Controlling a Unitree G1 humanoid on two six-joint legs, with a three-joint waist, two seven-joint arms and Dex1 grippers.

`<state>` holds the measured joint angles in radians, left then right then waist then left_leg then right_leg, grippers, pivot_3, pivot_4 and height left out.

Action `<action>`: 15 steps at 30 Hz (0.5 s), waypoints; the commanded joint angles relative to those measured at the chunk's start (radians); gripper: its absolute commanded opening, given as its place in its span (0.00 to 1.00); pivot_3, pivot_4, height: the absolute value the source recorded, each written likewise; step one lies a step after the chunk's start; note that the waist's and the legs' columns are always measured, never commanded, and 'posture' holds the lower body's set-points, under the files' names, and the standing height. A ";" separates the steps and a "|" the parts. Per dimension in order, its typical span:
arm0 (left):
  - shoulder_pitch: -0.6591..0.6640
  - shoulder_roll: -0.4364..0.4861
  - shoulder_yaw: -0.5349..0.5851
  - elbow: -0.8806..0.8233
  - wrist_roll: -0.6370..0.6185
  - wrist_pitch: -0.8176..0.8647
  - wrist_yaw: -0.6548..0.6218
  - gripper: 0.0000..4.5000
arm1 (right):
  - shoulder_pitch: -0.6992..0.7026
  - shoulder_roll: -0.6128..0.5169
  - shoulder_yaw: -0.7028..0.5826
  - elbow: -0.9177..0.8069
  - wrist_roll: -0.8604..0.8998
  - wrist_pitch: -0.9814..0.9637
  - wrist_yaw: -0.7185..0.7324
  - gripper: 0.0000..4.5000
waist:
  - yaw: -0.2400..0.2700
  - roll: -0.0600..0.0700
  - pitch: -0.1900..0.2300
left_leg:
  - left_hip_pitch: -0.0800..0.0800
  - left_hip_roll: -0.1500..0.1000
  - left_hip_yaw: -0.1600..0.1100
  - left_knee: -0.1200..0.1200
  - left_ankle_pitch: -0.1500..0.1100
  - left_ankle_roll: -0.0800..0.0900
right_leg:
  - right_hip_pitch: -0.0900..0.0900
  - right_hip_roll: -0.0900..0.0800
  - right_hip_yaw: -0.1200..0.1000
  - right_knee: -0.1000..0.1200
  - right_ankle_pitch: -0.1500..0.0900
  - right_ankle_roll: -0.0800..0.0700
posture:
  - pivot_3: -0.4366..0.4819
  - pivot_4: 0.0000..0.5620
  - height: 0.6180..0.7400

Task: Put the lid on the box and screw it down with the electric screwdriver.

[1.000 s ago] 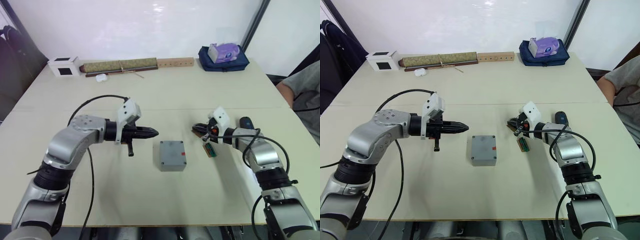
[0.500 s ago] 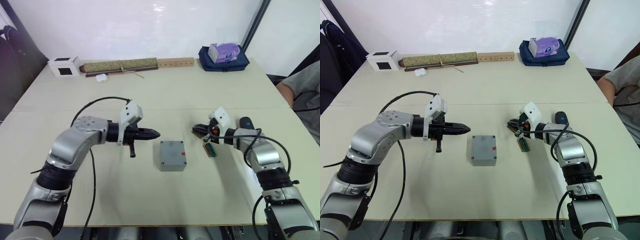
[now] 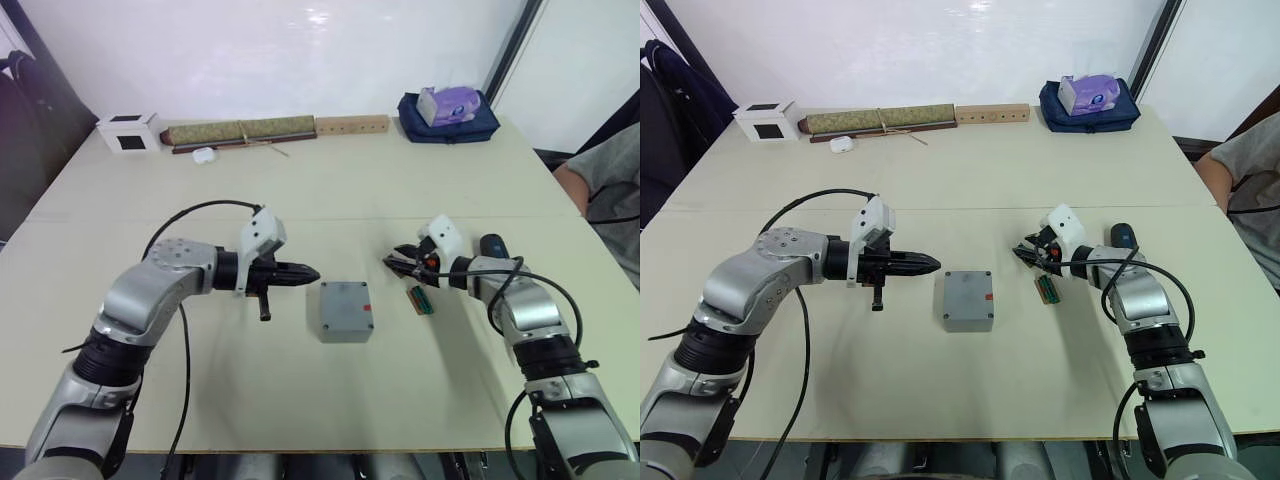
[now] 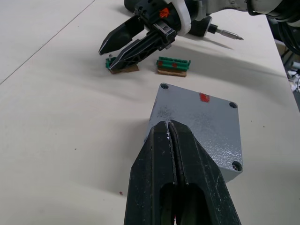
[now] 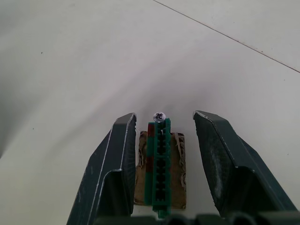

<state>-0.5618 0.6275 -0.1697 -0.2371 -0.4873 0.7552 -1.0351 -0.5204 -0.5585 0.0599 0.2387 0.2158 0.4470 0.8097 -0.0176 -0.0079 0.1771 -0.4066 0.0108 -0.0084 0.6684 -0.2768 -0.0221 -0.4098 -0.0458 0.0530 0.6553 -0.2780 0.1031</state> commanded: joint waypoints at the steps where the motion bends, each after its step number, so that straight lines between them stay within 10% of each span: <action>1: -0.008 0.001 0.007 -0.021 0.001 -0.020 0.003 0.00 | -0.015 -0.003 -0.038 -0.041 0.019 -0.003 -0.002 0.44 | 0.000 0.000 0.000 | 0.000 0.000 0.000 0.000 0.000 0.000 | 0.000 0.000 0.000 0.000 0.000 0.000 | 0.48 0.27 1.00; 6: -0.006 0.003 0.003 -0.022 0.001 -0.023 0.002 0.00 | -0.014 0.001 -0.045 -0.048 0.023 0.002 -0.007 0.29 | 0.000 0.000 0.000 | 0.000 0.000 0.000 0.000 0.000 0.000 | 0.000 0.000 0.000 0.000 0.000 0.000 | 0.48 0.27 1.00; 9: -0.004 0.003 0.000 -0.019 0.005 -0.027 0.001 0.00 | -0.011 0.002 -0.044 -0.050 0.020 0.003 -0.009 0.01 | 0.000 0.000 0.000 | 0.000 0.000 0.000 0.000 0.000 0.000 | 0.000 0.000 0.000 0.000 0.000 0.000 | 0.48 0.27 1.00; 15: -0.002 0.005 -0.001 -0.016 0.008 -0.030 -0.003 0.00 | -0.010 0.005 -0.042 -0.052 0.016 -0.001 -0.012 0.01 | 0.000 0.000 0.000 | 0.000 0.000 0.000 0.000 0.000 0.000 | 0.000 0.000 0.000 0.000 0.000 0.000 | 0.48 0.27 1.00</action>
<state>-0.5614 0.6269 -0.1773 -0.2371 -0.4802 0.7477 -1.0335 -0.5203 -0.5578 0.0370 0.2280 0.2202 0.4529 0.7984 -0.0175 -0.0080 0.1771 -0.4066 0.0108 -0.0084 0.6684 -0.2768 -0.0221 -0.4098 -0.0458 0.0530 0.6553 -0.2780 0.1032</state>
